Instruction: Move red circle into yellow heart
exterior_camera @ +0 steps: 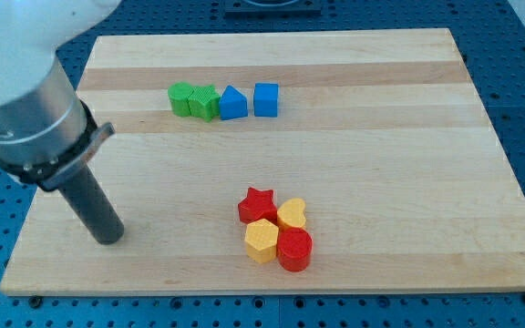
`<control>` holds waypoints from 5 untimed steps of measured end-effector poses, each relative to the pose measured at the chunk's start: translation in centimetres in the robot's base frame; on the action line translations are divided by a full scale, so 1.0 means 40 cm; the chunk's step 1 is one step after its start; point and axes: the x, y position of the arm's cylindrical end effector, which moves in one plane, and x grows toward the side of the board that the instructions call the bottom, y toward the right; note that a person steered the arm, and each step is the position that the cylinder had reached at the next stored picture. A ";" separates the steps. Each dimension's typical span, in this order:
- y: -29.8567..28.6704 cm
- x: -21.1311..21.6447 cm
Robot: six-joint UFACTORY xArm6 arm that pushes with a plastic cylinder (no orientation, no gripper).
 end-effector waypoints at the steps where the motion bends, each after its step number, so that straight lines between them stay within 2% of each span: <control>1: 0.075 0.090; 2: 0.154 0.122; 5: 0.320 0.123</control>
